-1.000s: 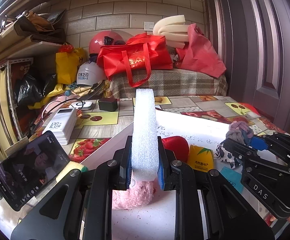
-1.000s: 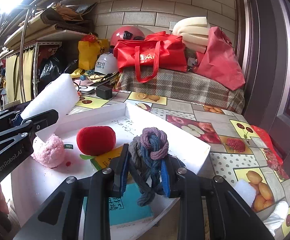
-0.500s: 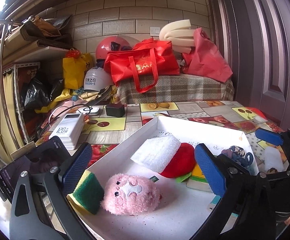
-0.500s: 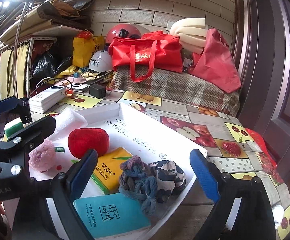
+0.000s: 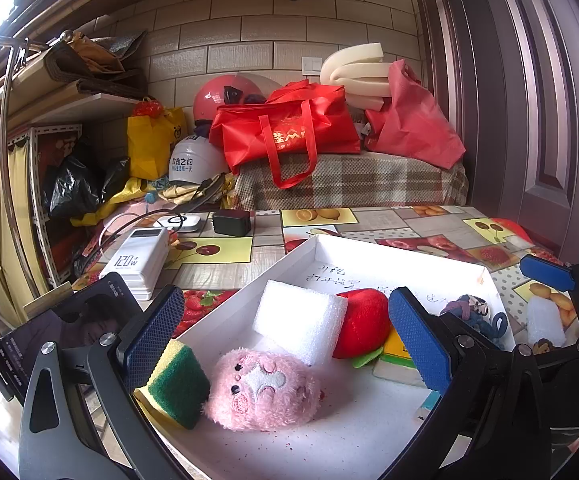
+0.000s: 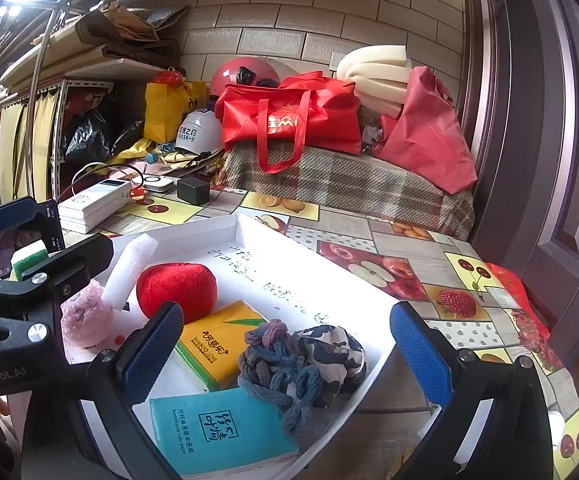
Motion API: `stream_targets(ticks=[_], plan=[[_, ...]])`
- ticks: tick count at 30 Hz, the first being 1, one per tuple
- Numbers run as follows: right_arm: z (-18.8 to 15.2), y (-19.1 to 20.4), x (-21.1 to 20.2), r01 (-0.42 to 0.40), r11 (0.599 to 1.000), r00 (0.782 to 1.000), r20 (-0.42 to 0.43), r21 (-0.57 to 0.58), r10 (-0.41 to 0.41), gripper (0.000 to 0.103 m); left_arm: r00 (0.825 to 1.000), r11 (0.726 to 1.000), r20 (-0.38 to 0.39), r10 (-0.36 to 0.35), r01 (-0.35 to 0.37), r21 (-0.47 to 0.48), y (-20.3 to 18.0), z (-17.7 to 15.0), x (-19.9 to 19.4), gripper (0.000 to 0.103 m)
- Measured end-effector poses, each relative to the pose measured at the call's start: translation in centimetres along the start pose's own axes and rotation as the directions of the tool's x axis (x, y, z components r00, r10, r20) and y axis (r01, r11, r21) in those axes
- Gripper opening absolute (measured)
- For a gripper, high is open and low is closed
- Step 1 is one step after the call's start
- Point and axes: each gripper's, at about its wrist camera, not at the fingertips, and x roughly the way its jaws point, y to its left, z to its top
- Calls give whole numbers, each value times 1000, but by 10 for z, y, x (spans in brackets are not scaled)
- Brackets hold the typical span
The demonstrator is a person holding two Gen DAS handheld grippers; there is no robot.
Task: Organize soft objects
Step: 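Move both tools back to the table toward the braided rope and yellow foam pad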
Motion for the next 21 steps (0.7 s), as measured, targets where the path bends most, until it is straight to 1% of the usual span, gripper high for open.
stream_targets(ticks=[5,9,14,21], plan=[[0,1,-3,11,1000,1000,12,6,-11,103,1000,1000,8,0,0,1,0,1,-1,103],[-1,0,-9,28,999,999,39,17,-28,103,1000,1000,23,0,0,-1,0,5,-4,103],[-5,-6,-16,15,998,999,34,56,-17,103,1000,1000,21,11,-11,-5,-2,4,-10,103],[-10,-5,-29,12,998,999,36,62,-14,103,1000,1000,21,11,-10,-16,-5,-3,-24,103]])
